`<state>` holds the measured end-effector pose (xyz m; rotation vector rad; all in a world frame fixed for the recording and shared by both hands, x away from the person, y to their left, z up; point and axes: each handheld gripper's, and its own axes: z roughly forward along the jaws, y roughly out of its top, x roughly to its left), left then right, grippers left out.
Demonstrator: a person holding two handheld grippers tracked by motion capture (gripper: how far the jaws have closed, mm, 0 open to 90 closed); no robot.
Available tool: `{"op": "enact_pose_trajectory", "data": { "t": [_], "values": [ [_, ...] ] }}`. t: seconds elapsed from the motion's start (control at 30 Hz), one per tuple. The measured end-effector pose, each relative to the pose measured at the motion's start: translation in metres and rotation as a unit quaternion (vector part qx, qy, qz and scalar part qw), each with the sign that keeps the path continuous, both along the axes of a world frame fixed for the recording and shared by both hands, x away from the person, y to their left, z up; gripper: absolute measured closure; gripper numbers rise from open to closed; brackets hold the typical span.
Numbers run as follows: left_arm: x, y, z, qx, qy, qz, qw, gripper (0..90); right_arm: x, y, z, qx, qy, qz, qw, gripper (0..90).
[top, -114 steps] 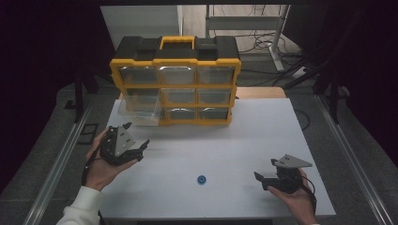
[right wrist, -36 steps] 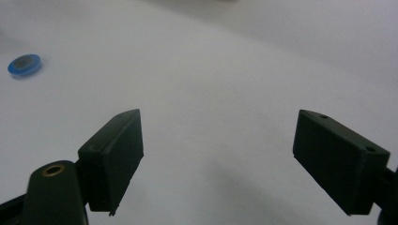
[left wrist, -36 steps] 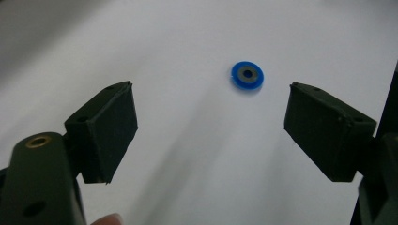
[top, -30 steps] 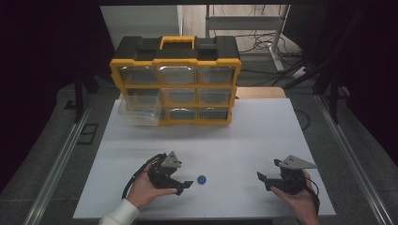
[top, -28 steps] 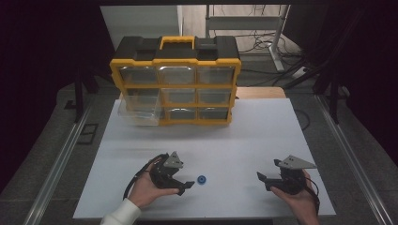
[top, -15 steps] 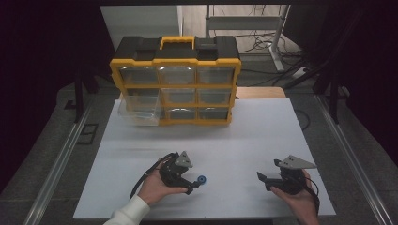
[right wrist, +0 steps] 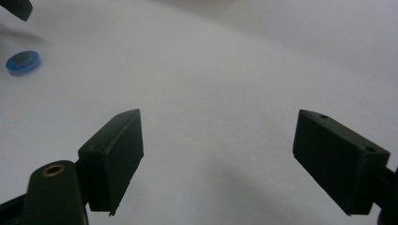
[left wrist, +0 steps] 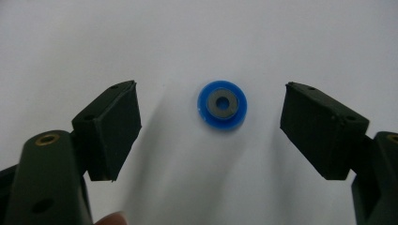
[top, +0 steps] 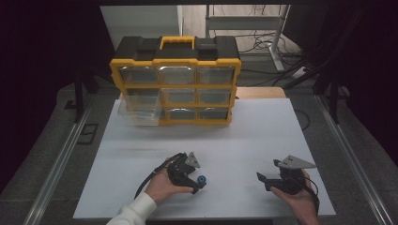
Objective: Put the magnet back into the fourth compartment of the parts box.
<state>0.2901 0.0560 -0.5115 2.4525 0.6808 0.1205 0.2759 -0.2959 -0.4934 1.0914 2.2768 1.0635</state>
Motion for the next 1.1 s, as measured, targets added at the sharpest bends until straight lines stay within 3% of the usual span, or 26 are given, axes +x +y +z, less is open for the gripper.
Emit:
{"op": "enact_pose_trajectory", "data": {
  "t": [0.3,0.4,0.6,1.1],
  "values": [
    [-0.001,-0.017,-0.005,0.030,-0.010,-0.010,0.9994,35.9,0.000,0.000,0.000,-0.003,0.001,0.001,1.0000,17.1],
    [-0.002,-0.019,-0.007,0.033,-0.007,-0.018,0.9993,47.1,0.000,0.000,0.000,-0.003,0.001,0.001,1.0000,17.1],
    [-0.002,-0.019,-0.007,0.026,0.004,-0.031,0.9992,60.9,0.000,0.001,-0.001,-0.005,0.003,0.002,1.0000,17.1],
    [-0.003,-0.012,-0.006,0.018,0.002,-0.027,0.9995,62.3,0.000,0.001,-0.001,-0.007,0.002,0.002,1.0000,17.2]
  ]
}}
